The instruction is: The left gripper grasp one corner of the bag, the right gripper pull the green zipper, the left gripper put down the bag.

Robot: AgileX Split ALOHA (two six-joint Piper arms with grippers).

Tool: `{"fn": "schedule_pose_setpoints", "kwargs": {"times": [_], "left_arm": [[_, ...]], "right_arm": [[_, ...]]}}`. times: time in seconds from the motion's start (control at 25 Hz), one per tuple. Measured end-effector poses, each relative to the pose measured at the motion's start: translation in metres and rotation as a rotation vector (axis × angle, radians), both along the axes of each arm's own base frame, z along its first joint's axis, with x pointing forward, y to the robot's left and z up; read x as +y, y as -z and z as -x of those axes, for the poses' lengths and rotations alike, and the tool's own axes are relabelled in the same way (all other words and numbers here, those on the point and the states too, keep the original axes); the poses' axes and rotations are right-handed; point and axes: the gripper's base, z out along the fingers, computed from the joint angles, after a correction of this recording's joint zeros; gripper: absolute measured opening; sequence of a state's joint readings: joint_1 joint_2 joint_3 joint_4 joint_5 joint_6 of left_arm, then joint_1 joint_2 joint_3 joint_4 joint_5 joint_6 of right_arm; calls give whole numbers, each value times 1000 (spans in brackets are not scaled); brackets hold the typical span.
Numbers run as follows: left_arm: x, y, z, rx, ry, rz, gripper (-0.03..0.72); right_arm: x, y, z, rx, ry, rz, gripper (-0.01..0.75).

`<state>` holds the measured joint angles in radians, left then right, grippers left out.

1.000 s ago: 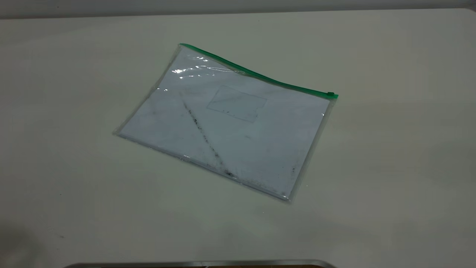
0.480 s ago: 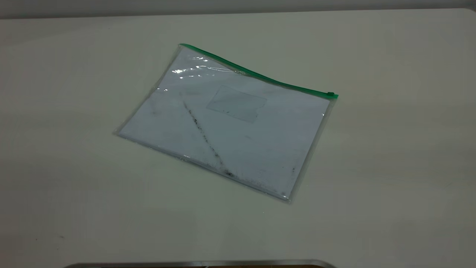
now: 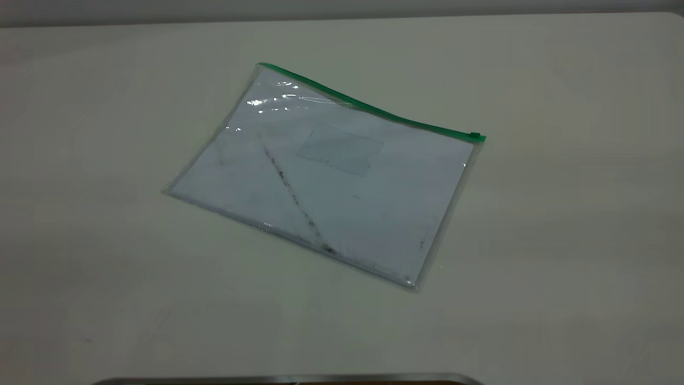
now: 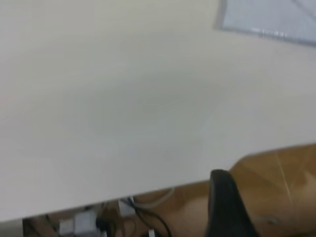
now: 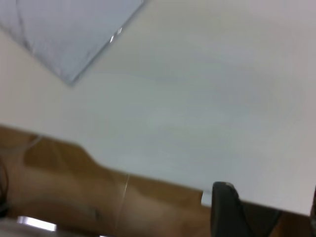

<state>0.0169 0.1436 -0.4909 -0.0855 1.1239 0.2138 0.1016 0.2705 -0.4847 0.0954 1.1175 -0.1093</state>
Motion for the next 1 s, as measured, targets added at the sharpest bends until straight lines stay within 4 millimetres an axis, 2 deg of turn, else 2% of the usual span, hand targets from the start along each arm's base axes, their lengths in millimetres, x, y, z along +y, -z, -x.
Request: {"fn": "schedule_pose_setpoints", "kwargs": {"times": [0.32, 0.52, 1.0], "left_arm": [[0, 1, 14, -88, 1, -2, 487], [-1, 2, 23, -144, -31, -6, 487], [-1, 2, 23, -140, -43, -7, 486]], "right_arm": [[-3, -2, 41, -261, 74, -17, 433], [-3, -1, 42, -257, 61, -20, 433], [-3, -1, 42, -257, 59, -20, 433]]}}
